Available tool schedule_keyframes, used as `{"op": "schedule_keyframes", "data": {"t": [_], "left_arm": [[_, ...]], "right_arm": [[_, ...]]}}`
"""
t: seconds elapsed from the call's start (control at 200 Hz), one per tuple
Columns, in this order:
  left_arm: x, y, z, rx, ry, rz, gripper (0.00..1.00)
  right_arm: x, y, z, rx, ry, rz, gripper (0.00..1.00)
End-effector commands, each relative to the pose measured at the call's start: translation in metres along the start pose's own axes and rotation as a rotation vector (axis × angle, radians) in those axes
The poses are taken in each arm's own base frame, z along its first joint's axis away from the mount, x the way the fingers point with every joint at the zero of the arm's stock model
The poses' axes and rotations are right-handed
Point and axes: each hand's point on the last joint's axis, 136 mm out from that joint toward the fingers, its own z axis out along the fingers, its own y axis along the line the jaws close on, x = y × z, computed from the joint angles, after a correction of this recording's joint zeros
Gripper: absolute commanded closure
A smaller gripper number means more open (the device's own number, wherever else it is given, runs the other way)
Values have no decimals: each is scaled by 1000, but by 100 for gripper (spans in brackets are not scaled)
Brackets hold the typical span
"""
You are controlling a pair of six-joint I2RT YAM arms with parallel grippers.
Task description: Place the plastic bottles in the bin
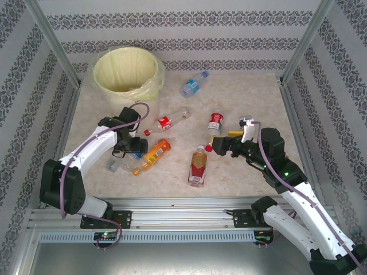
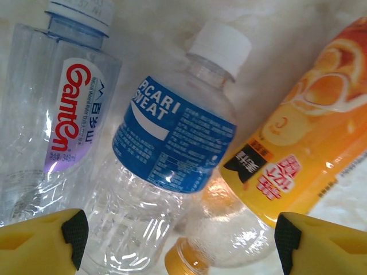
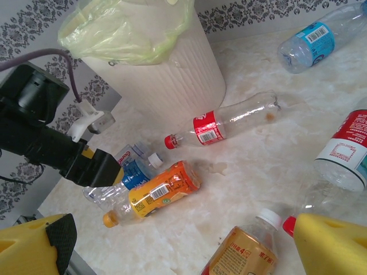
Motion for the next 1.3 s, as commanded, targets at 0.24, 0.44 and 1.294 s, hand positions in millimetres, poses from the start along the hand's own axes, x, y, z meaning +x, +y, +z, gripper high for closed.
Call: {"op": "schedule_keyframes", "data": {"t": [0.24, 0.44, 1.294], "left_arm": [[9, 11, 23, -91, 74, 13, 14], [15, 10, 31, -88, 110, 11, 14], [45, -6, 45, -22, 219, -22, 21]], "right_arm": [[3, -2, 1, -3, 2, 4, 3], [5, -4, 1, 0, 1, 7, 3], [10, -7, 0, 4, -3, 13, 3]]}}
